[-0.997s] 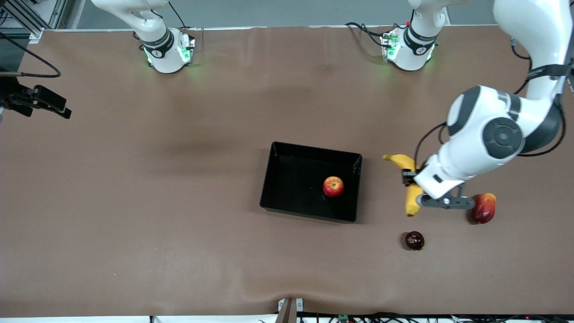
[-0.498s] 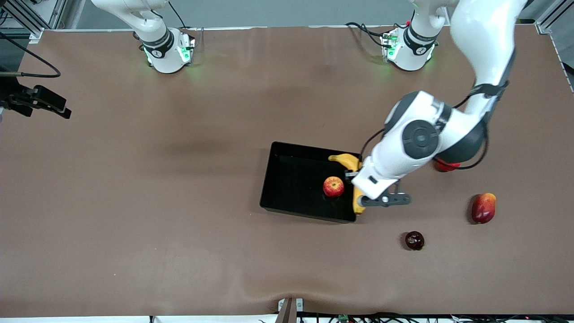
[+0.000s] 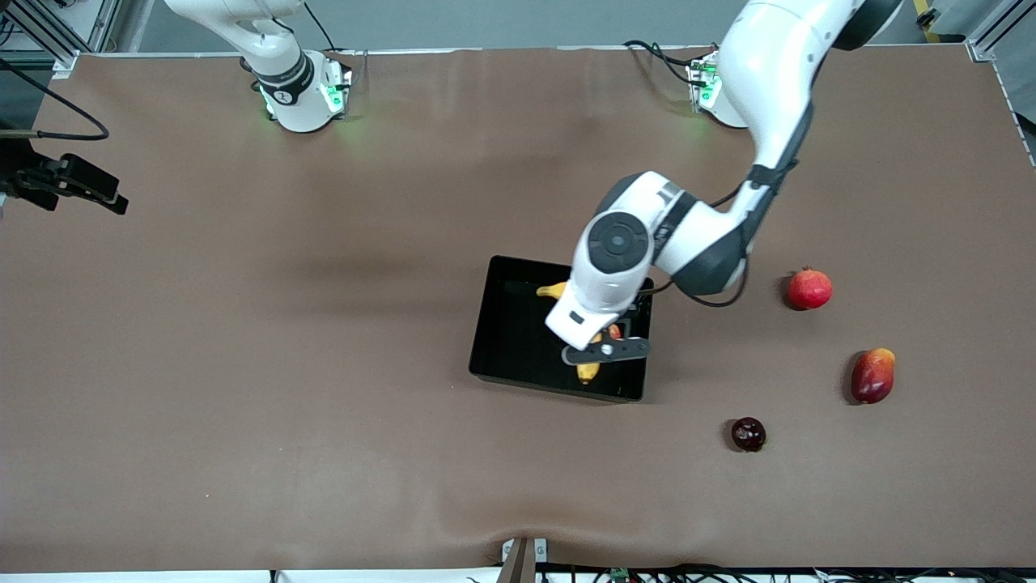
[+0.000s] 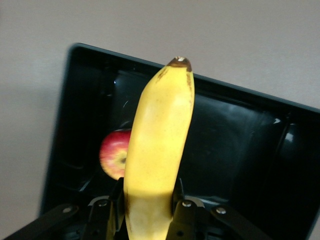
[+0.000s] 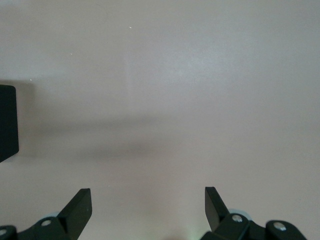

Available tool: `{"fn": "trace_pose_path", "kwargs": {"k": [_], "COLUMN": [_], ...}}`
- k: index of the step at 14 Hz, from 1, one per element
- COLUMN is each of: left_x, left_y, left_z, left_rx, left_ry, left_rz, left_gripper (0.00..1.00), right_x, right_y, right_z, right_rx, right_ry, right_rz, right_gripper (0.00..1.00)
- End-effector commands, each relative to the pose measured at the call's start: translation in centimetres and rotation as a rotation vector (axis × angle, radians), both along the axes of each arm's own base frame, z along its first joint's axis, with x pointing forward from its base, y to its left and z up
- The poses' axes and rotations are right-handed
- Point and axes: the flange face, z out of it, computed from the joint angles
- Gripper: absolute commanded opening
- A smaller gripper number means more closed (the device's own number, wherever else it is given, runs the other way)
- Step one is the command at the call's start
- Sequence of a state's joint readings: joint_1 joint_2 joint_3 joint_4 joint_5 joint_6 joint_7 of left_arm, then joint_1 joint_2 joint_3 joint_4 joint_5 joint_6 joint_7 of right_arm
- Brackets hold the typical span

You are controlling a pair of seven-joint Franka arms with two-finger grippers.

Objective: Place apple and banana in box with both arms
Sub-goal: 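Lift the banana with the left gripper and carry it over the box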

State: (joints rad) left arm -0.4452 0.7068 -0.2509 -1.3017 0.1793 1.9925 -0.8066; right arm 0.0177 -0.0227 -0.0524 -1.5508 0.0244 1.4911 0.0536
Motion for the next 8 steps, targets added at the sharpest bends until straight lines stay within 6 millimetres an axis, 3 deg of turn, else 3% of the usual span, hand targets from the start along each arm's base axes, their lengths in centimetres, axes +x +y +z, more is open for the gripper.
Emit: {"fn": "trace_pose_path", "kwargs": {"k": [1, 8], "left_x": [0.2, -1.4], "left_y": [-1.5, -4.1], "left_z": [-1.0, -6.3], "left_rx": [-0.017, -0.024], "left_ry": [-0.016, 0.005], "left_rz": [0.005, -0.008], "left_gripper": [0.0, 0.0], "right_x": [-0.2, -0.2], "right_y": [-0.1, 0.0], "right_z": [0.4, 0.4], "right_rx": [0.001, 0.001], "right_ry": [-0.009, -0.011], "right_rz": [-0.013, -0.011], "right_gripper": [1.0, 1.0]}}
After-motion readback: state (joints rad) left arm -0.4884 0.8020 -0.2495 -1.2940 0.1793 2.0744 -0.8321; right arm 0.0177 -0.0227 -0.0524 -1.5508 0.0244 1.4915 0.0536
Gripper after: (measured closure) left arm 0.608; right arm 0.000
